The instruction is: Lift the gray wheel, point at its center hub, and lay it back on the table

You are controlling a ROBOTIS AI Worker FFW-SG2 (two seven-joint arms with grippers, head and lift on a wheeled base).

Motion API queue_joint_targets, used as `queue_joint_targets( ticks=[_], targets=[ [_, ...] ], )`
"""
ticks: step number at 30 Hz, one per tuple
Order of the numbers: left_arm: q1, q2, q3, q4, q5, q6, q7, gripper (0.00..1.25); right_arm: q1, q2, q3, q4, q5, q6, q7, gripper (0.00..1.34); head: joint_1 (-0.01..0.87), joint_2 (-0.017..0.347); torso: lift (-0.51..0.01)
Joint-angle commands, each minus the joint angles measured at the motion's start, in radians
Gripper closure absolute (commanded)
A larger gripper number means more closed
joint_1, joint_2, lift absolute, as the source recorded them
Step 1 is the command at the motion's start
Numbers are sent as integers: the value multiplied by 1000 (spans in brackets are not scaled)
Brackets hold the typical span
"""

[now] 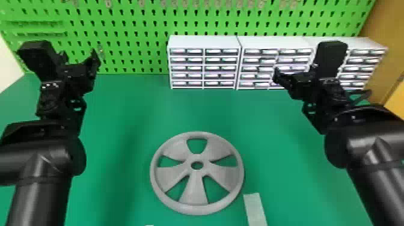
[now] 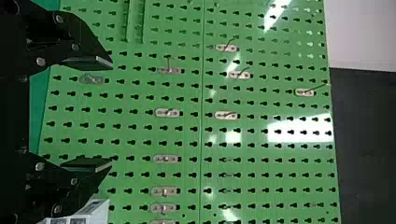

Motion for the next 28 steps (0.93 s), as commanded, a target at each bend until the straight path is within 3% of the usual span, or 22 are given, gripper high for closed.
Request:
queue_joint_targets(
  ticks=[1, 28],
  targets=[
    [-1, 0, -13, 10, 3, -3, 0, 512, 9, 7, -3, 5, 5, -16, 0, 217, 692, 48, -96],
    [14, -18, -50, 69, 32, -64, 1, 512, 29, 19, 20, 45, 8, -104, 0, 213, 692, 48, -96]
  ],
)
